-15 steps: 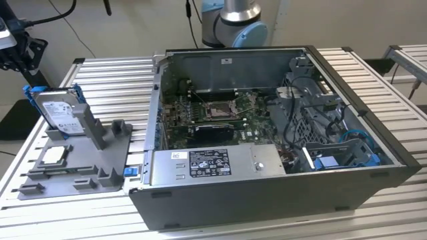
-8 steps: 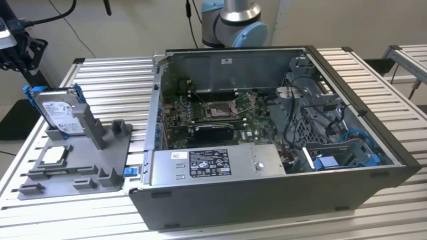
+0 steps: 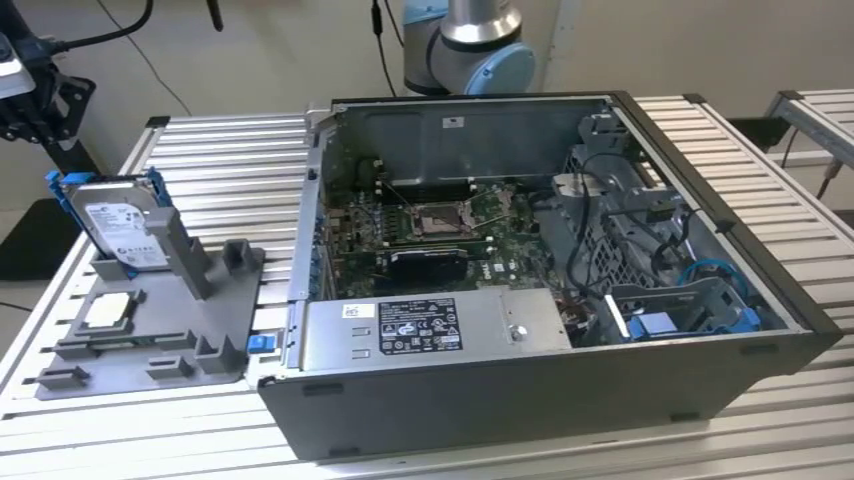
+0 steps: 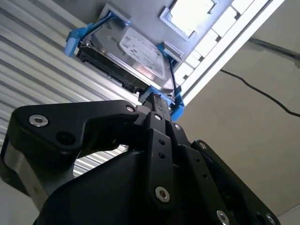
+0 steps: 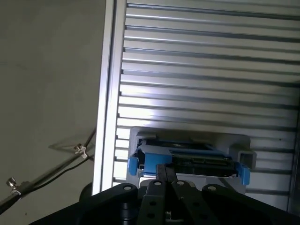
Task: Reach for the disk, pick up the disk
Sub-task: 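Pick up the disk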
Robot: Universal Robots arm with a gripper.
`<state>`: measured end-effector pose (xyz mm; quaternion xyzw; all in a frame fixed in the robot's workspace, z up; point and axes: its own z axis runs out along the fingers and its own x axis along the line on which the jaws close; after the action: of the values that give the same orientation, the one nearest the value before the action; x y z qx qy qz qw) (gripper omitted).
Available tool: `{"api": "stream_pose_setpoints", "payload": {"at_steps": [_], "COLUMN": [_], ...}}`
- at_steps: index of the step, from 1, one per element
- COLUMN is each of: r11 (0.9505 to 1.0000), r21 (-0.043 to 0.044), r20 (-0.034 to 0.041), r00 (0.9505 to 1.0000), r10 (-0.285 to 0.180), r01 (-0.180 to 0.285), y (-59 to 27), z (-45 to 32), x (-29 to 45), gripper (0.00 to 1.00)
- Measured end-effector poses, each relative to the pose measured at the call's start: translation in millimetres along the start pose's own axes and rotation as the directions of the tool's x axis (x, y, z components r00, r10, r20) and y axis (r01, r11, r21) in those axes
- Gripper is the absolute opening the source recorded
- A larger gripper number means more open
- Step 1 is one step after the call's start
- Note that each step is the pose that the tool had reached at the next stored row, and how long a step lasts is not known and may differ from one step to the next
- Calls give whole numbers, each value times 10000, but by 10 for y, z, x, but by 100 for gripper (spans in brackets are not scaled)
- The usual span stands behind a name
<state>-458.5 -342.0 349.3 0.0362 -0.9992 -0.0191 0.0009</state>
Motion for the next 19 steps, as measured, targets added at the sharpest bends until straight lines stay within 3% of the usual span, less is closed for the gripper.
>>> {"api": "stream_pose_setpoints", "payload": {"at_steps": [6,11,15,19], "r11": [9980,9918,9823,9685], "r21": [0,-2,-5,-11], "r20": [-24,-49,-72,-95], "r00": [9980,9918,9823,9684], "r10": [-625,-1280,-1873,-2492], "r01": [625,1280,1873,2492], "y": [0,0,0,0], "z": [0,0,0,0], "x": [0,0,0,0], "gripper": [0,0,0,0]}}
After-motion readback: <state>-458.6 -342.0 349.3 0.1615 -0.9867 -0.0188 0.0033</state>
